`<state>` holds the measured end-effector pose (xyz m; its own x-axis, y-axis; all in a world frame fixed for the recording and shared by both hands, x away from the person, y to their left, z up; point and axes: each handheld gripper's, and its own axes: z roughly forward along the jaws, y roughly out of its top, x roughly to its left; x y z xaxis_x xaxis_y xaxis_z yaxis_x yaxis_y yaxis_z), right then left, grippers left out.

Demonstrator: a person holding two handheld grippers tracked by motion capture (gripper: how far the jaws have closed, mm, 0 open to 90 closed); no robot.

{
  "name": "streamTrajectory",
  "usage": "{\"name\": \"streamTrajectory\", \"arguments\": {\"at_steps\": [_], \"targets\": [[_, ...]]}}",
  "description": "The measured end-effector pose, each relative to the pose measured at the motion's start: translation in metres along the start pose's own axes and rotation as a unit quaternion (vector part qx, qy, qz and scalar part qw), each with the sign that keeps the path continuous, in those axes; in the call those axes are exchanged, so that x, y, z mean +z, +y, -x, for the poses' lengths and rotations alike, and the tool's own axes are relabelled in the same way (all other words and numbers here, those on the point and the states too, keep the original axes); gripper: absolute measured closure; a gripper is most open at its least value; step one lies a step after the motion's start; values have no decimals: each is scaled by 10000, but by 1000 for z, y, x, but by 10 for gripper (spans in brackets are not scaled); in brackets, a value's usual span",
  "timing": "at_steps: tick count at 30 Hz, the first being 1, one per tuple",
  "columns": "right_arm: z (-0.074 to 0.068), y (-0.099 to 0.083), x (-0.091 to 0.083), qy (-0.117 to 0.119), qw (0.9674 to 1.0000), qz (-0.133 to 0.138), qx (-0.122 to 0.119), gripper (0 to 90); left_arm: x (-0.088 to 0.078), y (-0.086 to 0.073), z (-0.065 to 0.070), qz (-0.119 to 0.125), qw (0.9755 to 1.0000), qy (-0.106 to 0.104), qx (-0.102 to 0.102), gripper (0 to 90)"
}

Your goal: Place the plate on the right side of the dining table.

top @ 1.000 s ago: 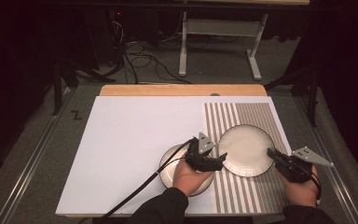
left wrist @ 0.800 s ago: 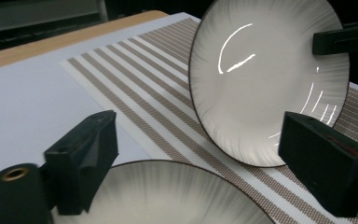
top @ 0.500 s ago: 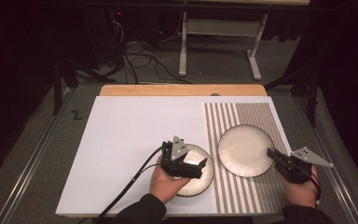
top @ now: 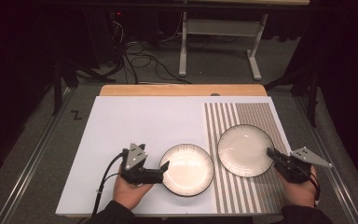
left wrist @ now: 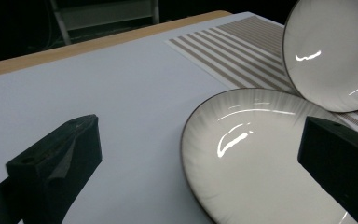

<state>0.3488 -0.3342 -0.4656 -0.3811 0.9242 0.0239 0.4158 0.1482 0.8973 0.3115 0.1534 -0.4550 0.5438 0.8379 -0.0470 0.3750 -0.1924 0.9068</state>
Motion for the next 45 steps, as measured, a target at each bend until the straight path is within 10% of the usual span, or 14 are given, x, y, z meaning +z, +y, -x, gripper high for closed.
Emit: {"name": "streamTrajectory", "arguments": {"at_steps": [10, 45], "targets": [[-3, 4, 4, -83, 10000, -40, -19, 837, -22, -34, -37, 29, 9984, 227, -509, 9], [30, -10, 42, -180, 9926, -824, 875, 764, -22, -37, -40, 36, 9975, 132, -692, 20]]}}
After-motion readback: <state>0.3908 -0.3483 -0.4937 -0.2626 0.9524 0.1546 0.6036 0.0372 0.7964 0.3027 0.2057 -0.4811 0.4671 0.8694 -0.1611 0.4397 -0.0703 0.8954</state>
